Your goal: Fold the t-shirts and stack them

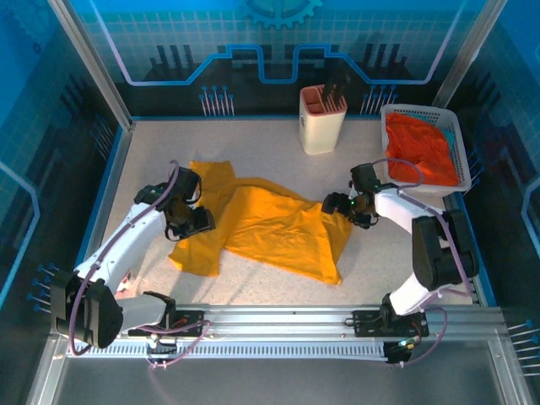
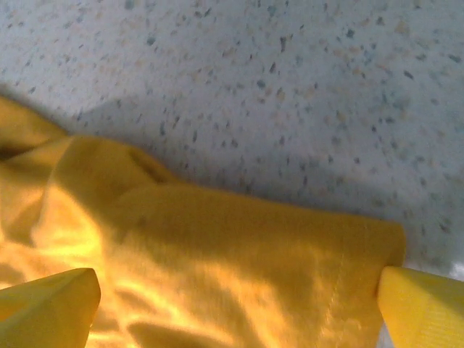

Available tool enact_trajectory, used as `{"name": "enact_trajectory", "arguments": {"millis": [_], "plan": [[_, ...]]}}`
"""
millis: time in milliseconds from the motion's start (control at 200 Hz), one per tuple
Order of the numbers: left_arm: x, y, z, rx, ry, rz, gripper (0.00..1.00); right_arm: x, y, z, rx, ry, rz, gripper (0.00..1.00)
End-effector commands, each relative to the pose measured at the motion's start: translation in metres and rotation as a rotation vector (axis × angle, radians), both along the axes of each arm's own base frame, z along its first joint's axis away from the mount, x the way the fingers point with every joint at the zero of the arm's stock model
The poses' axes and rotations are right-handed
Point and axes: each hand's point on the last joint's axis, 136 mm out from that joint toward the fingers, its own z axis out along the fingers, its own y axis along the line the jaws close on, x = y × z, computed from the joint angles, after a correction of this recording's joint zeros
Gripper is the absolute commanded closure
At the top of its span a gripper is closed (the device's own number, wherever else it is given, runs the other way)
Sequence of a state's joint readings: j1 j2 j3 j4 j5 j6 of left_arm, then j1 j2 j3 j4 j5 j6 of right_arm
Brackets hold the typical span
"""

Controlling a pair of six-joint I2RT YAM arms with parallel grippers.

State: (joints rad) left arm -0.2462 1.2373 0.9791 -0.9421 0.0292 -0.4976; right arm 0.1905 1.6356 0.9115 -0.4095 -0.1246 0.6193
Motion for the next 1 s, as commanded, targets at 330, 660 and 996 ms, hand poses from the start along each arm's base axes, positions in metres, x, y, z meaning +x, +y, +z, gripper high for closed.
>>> {"name": "enact_trajectory", "arguments": {"millis": [330, 660, 996], "plan": [[0.009, -0.008, 0.003, -0.041, -0.047, -0.039, 0.52, 0.050, 0.027, 0.026, 0.126, -0.133, 0.106, 1.00], [0.014, 0.000, 0.012, -0.044, -0.070, -0.024, 0.53, -0.021, 0.098, 0.092, -0.249, -0.387, 0.548, 1.00], [0.029, 0.005, 0.014, -0.064, -0.079, -0.003, 0.53, -0.185, 0.173, 0.025, -0.325, -0.297, 1.029, 0.82]]}}
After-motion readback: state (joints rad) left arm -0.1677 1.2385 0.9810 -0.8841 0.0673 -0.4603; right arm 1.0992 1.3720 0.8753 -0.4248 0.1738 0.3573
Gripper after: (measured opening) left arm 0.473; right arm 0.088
